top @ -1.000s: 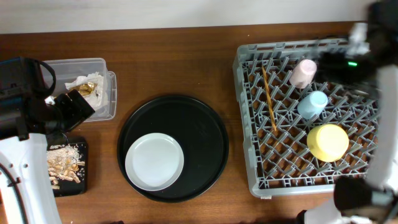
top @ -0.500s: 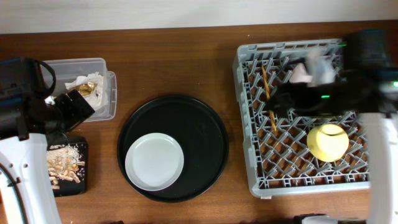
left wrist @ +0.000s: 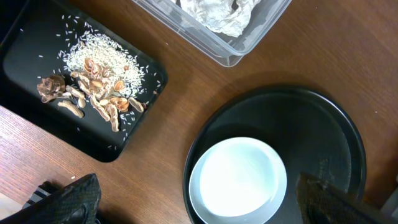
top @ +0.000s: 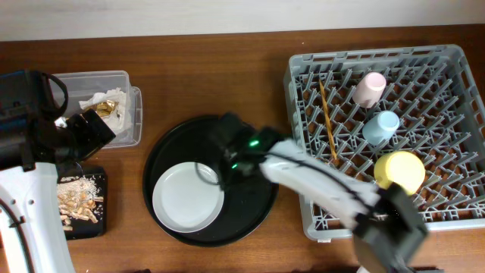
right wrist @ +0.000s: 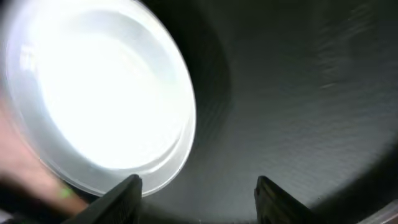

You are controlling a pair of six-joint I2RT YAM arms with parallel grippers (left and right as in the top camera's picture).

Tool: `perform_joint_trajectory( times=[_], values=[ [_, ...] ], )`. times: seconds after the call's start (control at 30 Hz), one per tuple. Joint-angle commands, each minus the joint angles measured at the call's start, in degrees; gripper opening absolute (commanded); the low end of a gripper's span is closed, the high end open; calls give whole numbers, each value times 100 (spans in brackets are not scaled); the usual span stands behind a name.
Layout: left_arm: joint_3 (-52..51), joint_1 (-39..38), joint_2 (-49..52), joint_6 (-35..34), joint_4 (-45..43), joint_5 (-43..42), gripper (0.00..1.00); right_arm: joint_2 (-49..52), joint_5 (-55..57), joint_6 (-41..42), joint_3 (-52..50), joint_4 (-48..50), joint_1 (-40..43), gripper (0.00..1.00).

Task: Sort waste into correct bins and load items into the dishwasher rack
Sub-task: 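Reach the right gripper to the white plate and grasp its rim, then lift the white plate and carry it over the rack's left edge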

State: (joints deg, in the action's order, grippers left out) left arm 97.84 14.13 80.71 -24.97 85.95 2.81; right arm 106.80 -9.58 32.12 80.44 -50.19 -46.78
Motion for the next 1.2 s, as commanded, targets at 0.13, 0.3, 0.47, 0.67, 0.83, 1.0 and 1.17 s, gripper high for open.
perform_joint_trajectory(
  times=[0.13, 0.3, 0.47, 0.67, 0.83, 1.0, 1.17],
  values=[
    [57, 28, -15, -28, -13, -17, 99, 1003, 256, 782, -59, 319, -308, 52],
    [57, 28, -15, -28, -13, -17, 99, 1036, 256, 826, -59, 439, -310, 40],
    [57, 28, -15, -28, -11, -17, 99, 1150, 278, 1088, -63, 522, -413, 19],
    [57, 28, -15, -28, -11, -17, 99, 1176, 275, 1193, -52, 538, -435, 4],
    [57, 28, -15, -28, -13, -17, 99, 984, 348, 1163, 461, -168, -17, 4],
    [57, 28, -15, -28, -13, -17, 99, 584, 1495, 772, 2057, -2020, 903, 4],
    [57, 28, -15, -28, -13, -17, 99, 367, 2785, 367, 3963, -3661, 1891, 4]
  ],
)
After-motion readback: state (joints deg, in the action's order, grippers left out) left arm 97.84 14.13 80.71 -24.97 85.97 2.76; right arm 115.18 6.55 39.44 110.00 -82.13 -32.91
